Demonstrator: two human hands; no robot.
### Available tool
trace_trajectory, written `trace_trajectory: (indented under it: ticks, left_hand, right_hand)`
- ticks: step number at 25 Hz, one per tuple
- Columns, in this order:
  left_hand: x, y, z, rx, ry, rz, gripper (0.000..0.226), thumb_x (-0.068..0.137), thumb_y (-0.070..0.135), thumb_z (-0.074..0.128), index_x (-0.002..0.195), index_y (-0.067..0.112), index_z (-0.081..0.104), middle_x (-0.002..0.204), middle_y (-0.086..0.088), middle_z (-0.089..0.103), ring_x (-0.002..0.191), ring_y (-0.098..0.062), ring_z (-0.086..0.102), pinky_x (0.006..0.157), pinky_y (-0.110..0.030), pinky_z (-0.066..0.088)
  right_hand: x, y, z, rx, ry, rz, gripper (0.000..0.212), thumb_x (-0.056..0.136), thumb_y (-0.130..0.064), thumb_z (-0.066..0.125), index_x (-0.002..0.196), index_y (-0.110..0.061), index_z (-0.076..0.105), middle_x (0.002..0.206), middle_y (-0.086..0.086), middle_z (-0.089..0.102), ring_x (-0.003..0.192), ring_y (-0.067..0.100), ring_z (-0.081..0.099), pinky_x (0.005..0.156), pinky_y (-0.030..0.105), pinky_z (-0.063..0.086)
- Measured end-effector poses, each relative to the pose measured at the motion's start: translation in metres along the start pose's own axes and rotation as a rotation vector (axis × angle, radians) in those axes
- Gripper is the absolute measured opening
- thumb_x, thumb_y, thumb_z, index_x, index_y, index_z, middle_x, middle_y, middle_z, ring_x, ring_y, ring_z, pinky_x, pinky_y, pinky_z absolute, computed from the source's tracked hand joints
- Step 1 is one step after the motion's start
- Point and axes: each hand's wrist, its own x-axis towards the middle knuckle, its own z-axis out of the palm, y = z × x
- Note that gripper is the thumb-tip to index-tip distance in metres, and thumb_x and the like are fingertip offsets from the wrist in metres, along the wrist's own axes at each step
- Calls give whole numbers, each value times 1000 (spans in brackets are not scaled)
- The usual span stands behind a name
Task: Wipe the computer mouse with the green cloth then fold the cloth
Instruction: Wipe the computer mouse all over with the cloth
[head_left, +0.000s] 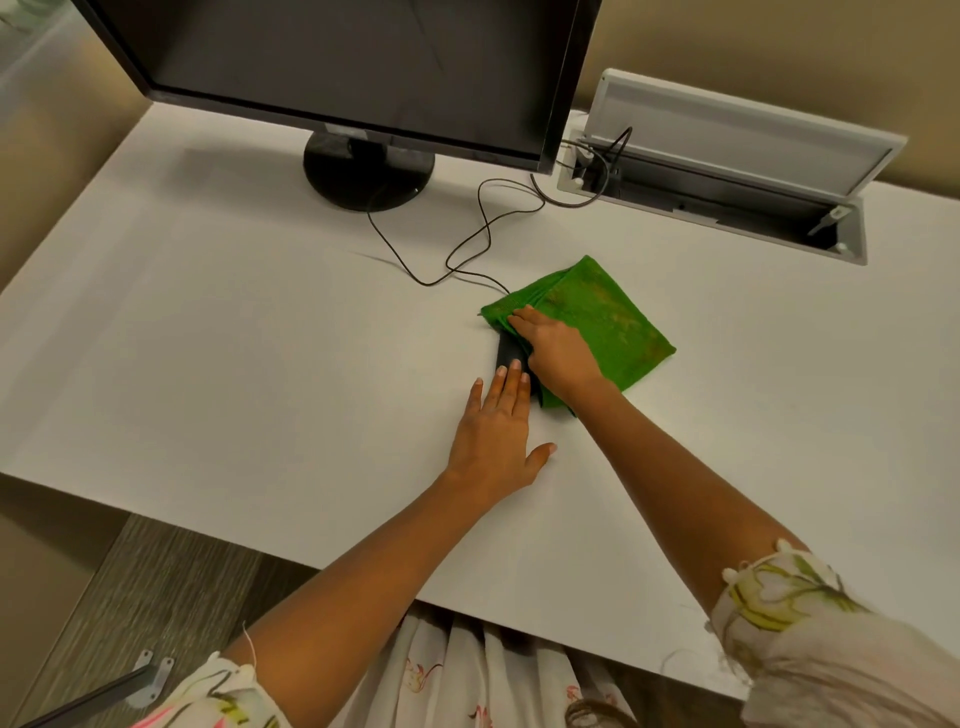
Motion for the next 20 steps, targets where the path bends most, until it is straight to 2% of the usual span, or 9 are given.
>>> trace_trajectory:
  ticks: [5, 8, 11, 14, 17, 20]
  left_hand:
    - [2, 1, -1, -21, -3, -14, 88, 92, 61, 31, 149, 5, -4, 160, -15, -4, 148, -25, -4, 120, -45, 0]
    - [0, 2, 2, -36, 8, -13, 88, 92, 61, 31, 149, 5, -5, 160, -14, -4, 148, -25, -5, 120, -44, 0]
    - [2, 1, 3, -95, 1, -10, 88, 92, 60, 32, 149, 5, -5, 160, -14, -8, 148, -25, -5, 120, -43, 4]
    - [1, 1, 3, -103, -4, -17, 88, 92, 59, 35, 149, 6, -6, 160, -12, -10, 148, -24, -5, 119, -44, 8]
    - [1, 1, 6, -120, -2, -17, 89, 92, 58, 38, 149, 5, -5, 159, -13, -11, 148, -25, -5, 120, -42, 10]
    - [1, 0, 8, -133, 18, -8, 84, 94, 53, 38, 149, 6, -4, 159, -12, -10, 148, -24, -5, 121, -40, 10]
  right_hand:
    - [-36, 10, 7, 71, 71, -197, 58, 84, 8, 50, 139, -9, 46, 151, 7, 40, 143, 21, 30, 108, 35, 37]
    - [-41, 16, 11, 67, 70, -230, 64, 80, 13, 50, 140, -10, 45, 151, 8, 39, 143, 22, 30, 109, 33, 34]
    - [-18, 16, 11, 23, 60, -147, 74, 78, 15, 49, 145, -15, 37, 154, 5, 33, 144, 21, 28, 109, 35, 38]
    - [-8, 14, 16, 62, 113, -21, 71, 81, 14, 47, 145, -14, 36, 153, 8, 35, 140, 24, 34, 107, 38, 42]
    - [-23, 10, 33, 154, 238, 148, 66, 84, 12, 43, 146, -9, 32, 154, 14, 32, 142, 27, 30, 115, 39, 30]
    - [-42, 9, 45, 233, 296, 168, 68, 82, 15, 43, 146, -7, 32, 153, 15, 32, 144, 27, 26, 120, 39, 17]
